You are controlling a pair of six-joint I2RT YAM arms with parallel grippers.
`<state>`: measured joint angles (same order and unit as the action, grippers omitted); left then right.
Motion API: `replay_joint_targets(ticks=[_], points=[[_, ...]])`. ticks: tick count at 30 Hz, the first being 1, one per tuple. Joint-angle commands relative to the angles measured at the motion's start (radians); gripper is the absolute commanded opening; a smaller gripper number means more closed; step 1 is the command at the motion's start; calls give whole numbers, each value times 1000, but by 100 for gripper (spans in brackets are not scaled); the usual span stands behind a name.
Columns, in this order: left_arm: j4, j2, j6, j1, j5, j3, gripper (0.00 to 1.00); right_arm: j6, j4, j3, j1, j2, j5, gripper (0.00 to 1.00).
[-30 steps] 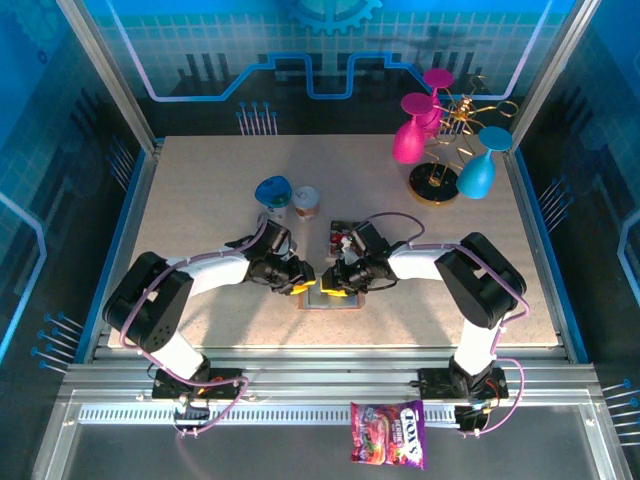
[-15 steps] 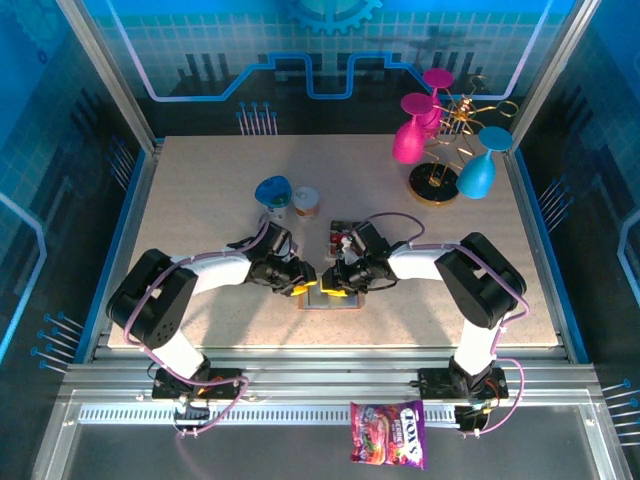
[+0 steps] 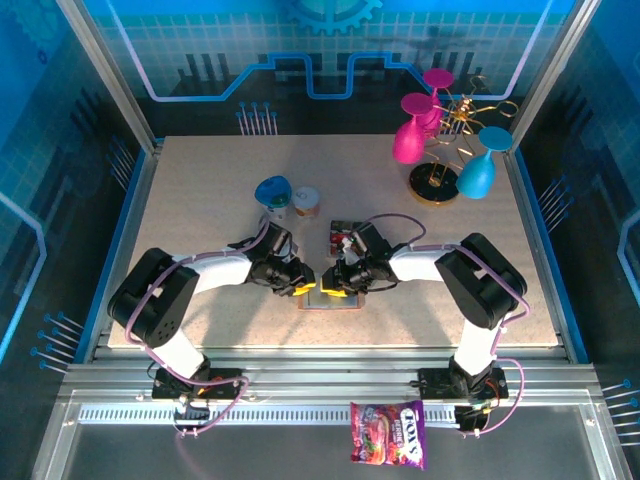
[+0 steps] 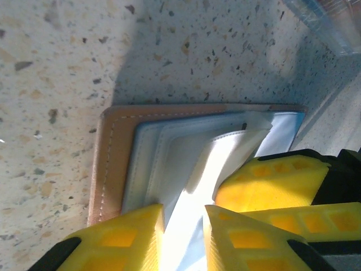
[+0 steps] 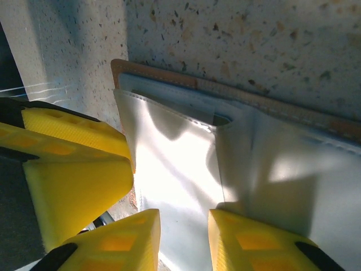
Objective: Take the credit cards out of the card holder
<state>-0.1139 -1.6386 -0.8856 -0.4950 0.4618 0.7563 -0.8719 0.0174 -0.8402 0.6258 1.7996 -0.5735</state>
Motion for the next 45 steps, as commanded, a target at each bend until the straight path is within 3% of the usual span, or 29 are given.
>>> replay_joint_targets(ticks=[1,9,31,45], points=[[29,-11,-10,-9,33,-9,24,-12,-22,25,-11,3,0,31],[43,1,-14,-12,36,-10,20,-17,-20,23,-11,-5,-5,31],[-32,46,2,-20,47,70,31,23,-188,-2,-52,-193,46,32],[-30,-8,-3,-71,68,143,40,54,-279,10,-101,-300,75,32]])
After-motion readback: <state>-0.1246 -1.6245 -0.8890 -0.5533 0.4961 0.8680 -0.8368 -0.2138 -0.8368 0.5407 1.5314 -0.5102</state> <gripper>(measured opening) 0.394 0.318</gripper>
